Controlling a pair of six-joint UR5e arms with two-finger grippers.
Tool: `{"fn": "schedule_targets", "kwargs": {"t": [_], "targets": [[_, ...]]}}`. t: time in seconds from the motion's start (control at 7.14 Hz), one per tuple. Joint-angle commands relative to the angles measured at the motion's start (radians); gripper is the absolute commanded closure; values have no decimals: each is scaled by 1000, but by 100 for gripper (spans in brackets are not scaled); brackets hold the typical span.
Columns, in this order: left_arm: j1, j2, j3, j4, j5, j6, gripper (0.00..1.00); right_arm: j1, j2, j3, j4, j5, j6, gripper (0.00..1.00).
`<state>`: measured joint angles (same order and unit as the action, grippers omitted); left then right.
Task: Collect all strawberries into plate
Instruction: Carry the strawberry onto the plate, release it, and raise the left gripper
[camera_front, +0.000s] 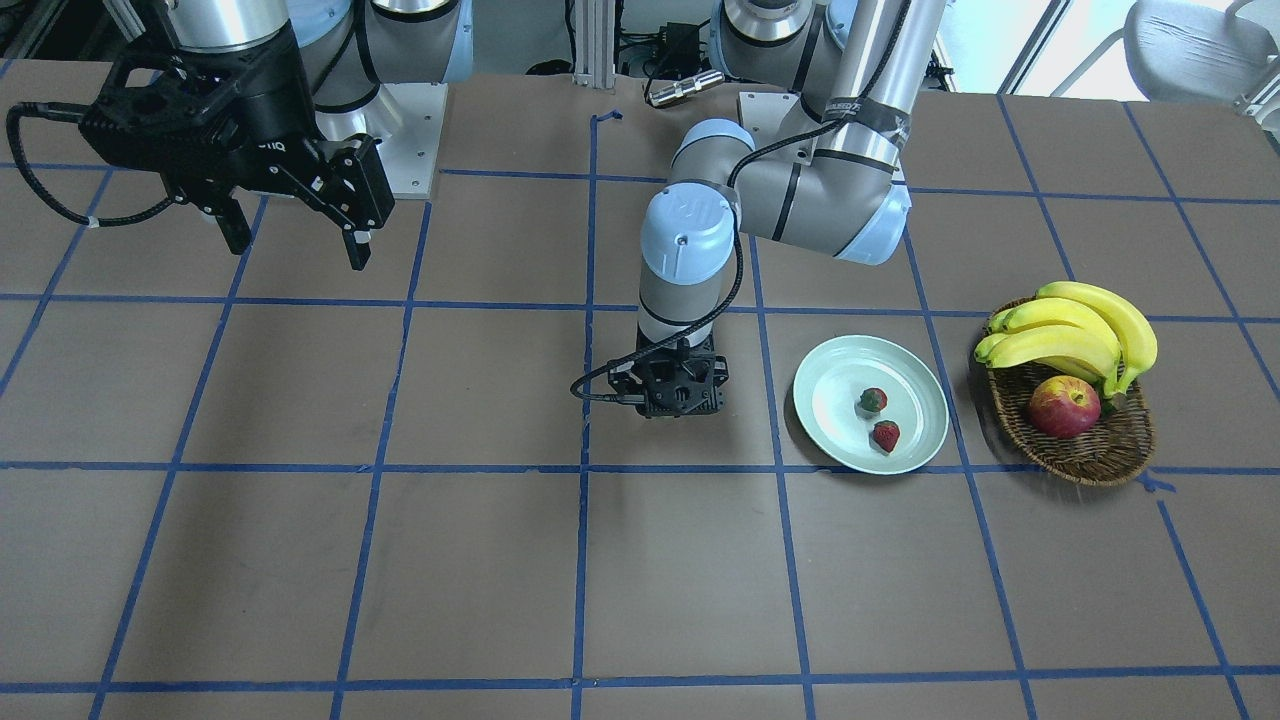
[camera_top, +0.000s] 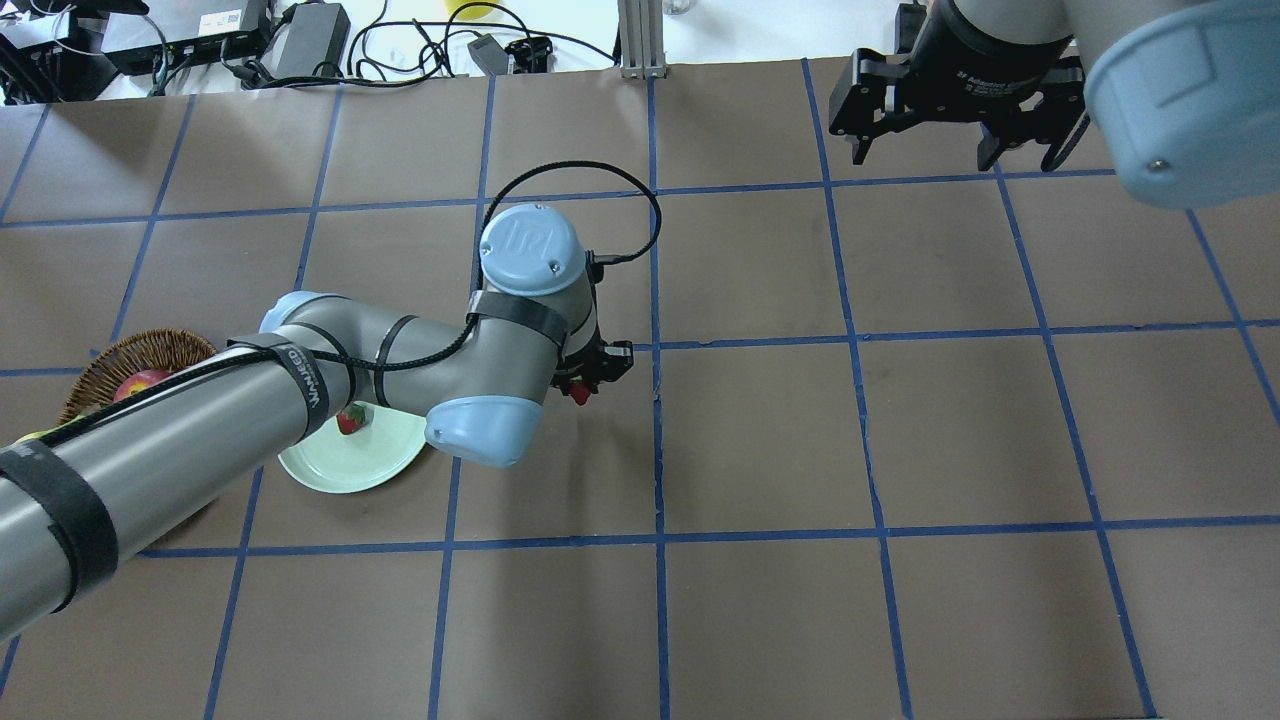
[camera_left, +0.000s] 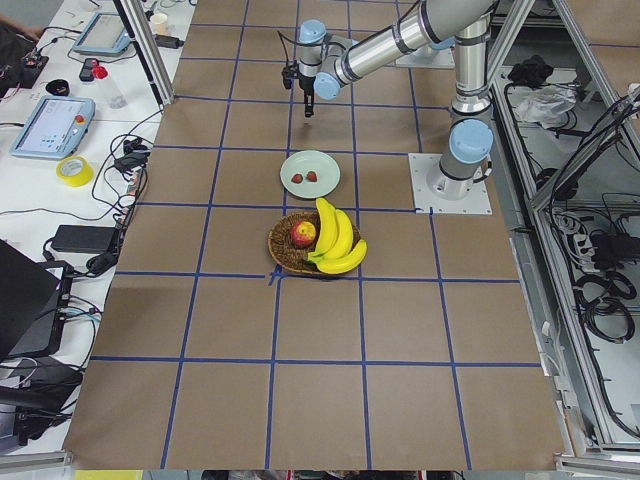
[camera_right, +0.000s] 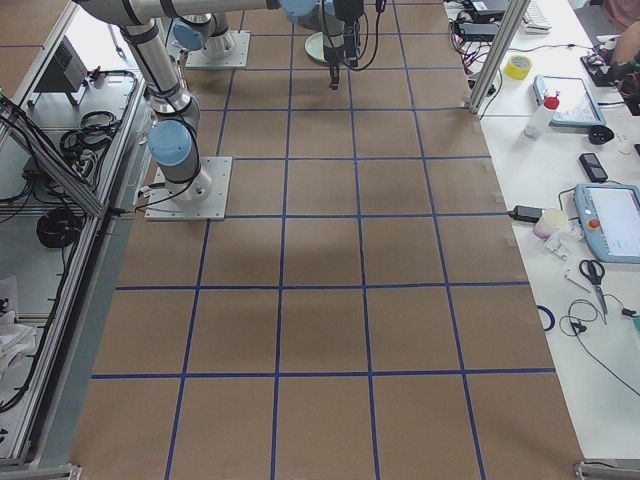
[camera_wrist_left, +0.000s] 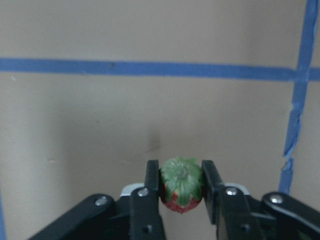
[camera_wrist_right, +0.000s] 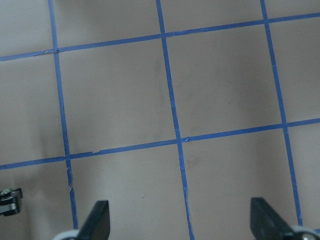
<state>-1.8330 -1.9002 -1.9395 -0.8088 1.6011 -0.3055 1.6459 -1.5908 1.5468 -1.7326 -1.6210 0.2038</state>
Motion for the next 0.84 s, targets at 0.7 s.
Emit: {"fn": "schedule_targets", "kwargs": {"t": [0.7], "targets": [[439,80,-96,-91,-26,618,100,-3,3,-48,240,69,12,0]]}}
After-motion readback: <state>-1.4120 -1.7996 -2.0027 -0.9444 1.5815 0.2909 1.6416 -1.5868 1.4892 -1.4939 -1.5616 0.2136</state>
